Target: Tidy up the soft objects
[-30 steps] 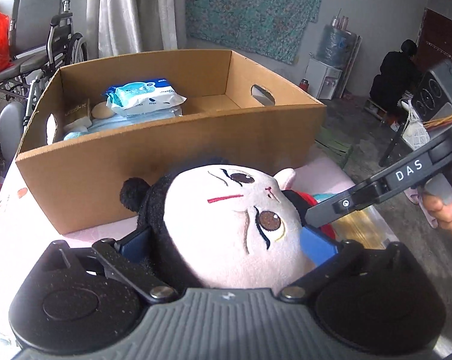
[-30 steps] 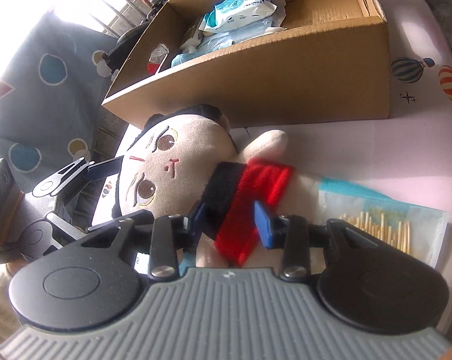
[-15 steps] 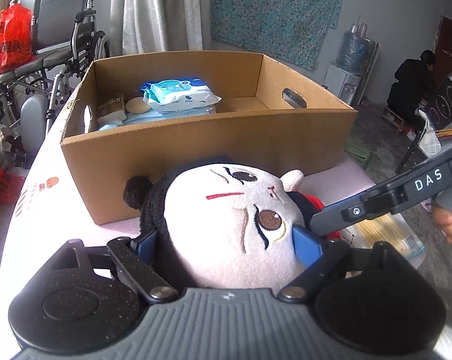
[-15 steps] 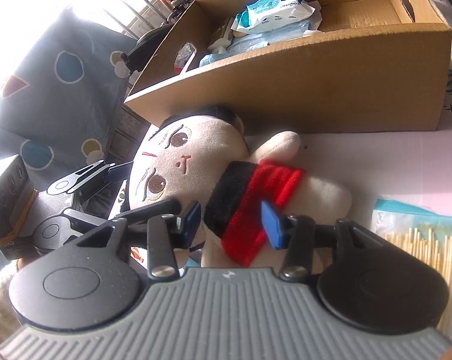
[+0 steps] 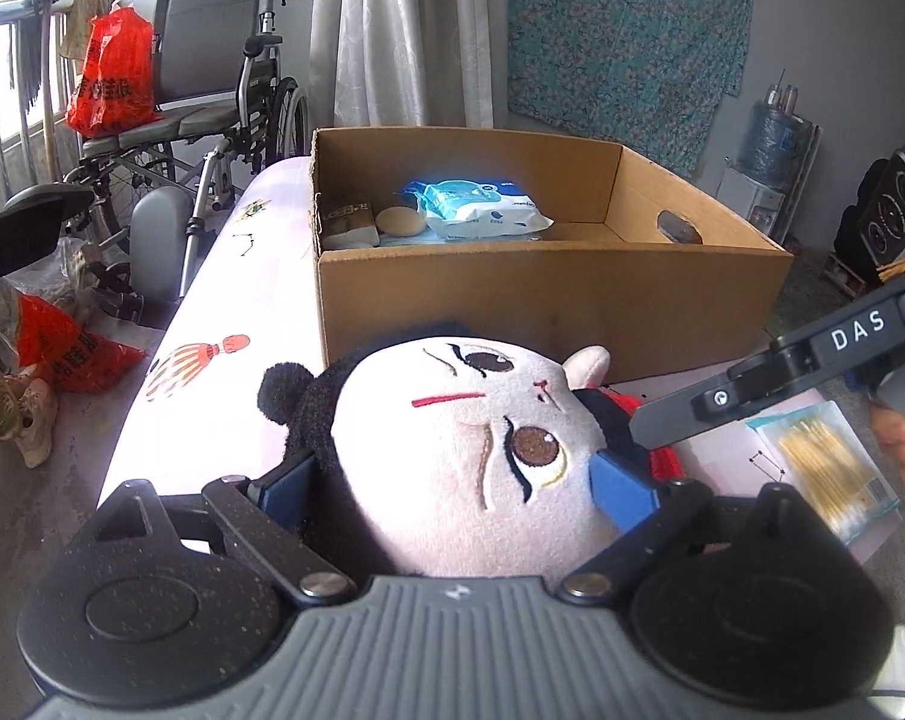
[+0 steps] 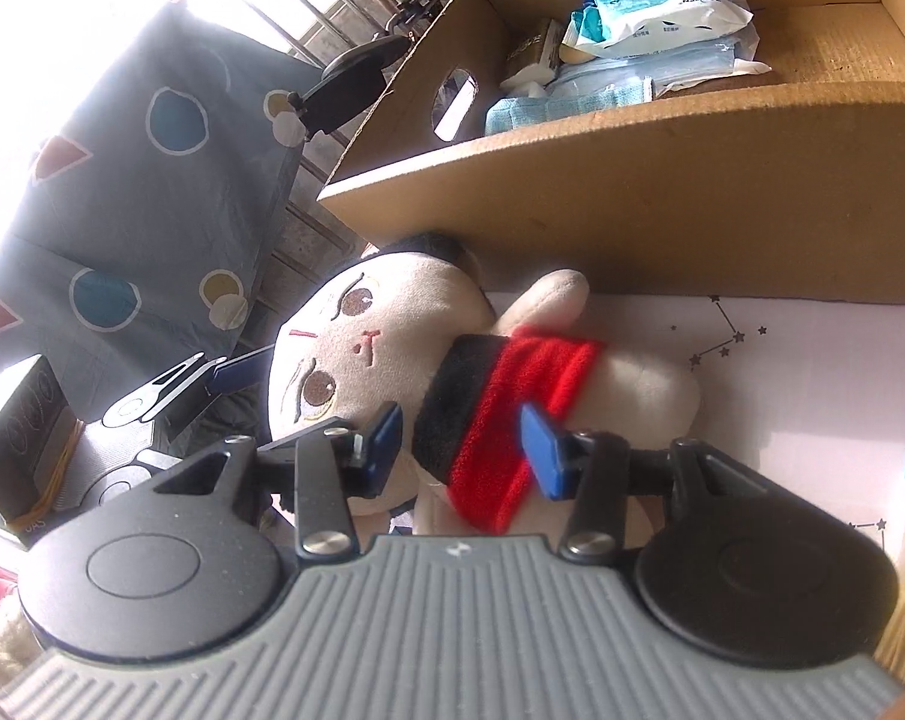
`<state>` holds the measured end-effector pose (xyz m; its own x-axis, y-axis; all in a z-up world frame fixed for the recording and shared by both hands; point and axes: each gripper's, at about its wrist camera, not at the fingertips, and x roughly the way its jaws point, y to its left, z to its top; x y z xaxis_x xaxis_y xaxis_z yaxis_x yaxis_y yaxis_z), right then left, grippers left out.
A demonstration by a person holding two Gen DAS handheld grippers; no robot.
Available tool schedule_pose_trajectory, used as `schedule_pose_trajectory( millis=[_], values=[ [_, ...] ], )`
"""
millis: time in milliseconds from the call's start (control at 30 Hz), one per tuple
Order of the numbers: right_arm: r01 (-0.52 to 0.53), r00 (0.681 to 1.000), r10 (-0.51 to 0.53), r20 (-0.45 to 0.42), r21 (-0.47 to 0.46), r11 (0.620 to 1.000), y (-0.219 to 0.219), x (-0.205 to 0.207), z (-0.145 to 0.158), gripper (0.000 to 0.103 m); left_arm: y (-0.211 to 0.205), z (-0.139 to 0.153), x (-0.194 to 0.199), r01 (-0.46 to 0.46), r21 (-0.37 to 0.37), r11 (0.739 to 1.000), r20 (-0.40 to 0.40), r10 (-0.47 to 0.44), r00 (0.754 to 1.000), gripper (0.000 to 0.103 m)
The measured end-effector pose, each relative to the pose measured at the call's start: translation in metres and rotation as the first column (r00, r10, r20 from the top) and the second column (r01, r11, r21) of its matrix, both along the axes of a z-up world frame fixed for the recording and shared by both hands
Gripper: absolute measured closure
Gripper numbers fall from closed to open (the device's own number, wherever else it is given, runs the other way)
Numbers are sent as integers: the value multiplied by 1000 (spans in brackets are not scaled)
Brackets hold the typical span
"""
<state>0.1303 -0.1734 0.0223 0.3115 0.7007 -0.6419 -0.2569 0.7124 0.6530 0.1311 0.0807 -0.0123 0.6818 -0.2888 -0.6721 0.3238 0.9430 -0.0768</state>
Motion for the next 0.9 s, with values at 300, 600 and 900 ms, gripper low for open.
schedule_pose_trajectory(
  millis=[300,600,900],
  values=[
    [-46,999,46,25,7,999,-50,-49,26,59,21,21,-68,32,-30,999,-7,-32,999,8],
    [-134,989,132,-74,-21,991,-33,-78,2,59,-22,-47,-69,97,-70,993,-231,-111,967,6],
    [-114,987,110,-121,-28,993,-28,-78,-16,59,-50,-62,-56,56,-56,997,-245,-68,967,38]
  ],
)
